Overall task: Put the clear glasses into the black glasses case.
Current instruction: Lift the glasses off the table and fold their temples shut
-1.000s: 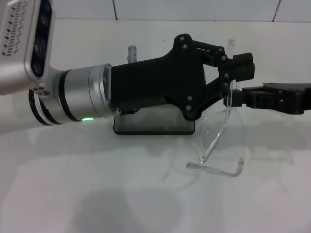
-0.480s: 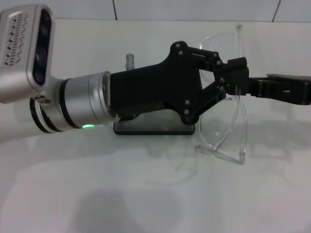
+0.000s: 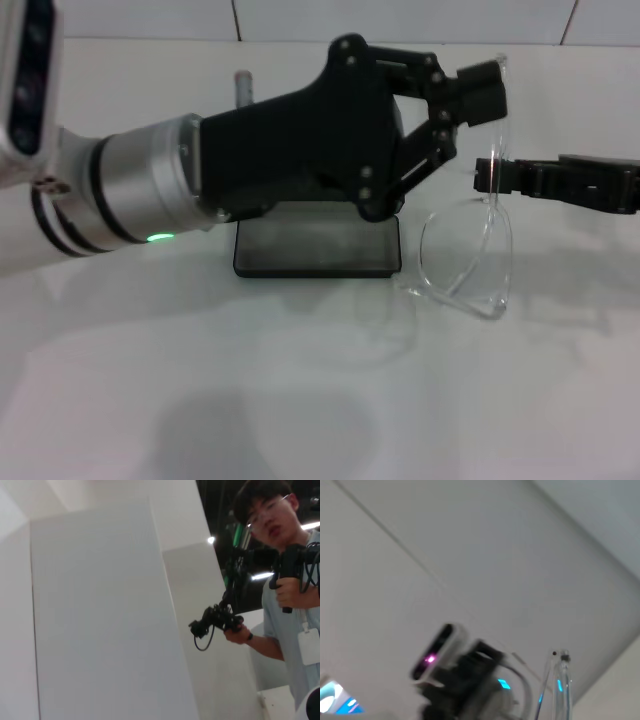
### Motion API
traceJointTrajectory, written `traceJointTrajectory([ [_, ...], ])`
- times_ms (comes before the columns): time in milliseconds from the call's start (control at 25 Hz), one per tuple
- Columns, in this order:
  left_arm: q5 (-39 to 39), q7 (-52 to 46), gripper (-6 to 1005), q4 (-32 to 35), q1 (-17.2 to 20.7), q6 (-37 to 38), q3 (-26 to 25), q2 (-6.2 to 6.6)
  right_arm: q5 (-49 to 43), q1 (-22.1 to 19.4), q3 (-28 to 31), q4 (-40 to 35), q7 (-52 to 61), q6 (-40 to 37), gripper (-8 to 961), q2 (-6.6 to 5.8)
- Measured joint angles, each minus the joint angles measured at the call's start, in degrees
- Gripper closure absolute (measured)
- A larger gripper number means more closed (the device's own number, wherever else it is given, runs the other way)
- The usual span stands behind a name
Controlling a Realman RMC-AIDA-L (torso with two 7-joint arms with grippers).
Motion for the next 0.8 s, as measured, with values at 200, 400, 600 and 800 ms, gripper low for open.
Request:
traceJointTrajectory([
  [200,-0.1,-0.1,930,6.2,4.4,0.1,-0.3,0.04,0.3,-2.0,0.5,0.3,0.0,5.7,897,-0.6],
  [400,-0.1,-1.1,930,8.7,7.1,0.2,0.0,0.05,3.6,-4.0,7.0,2.5,0.1,9.5,897,-0.69],
  [600,-0.1,-1.5,930,7.9,7.5,0.7,0.7,0.05,10.1,-4.7,12.0,5.1,-1.7,7.8,897,-0.47],
  [800,-0.1,-1.5,929,7.8,7.0,0.8,2.1,0.01,12.5,-3.7,11.7,5.2,-2.5,5.0,896,0.09],
])
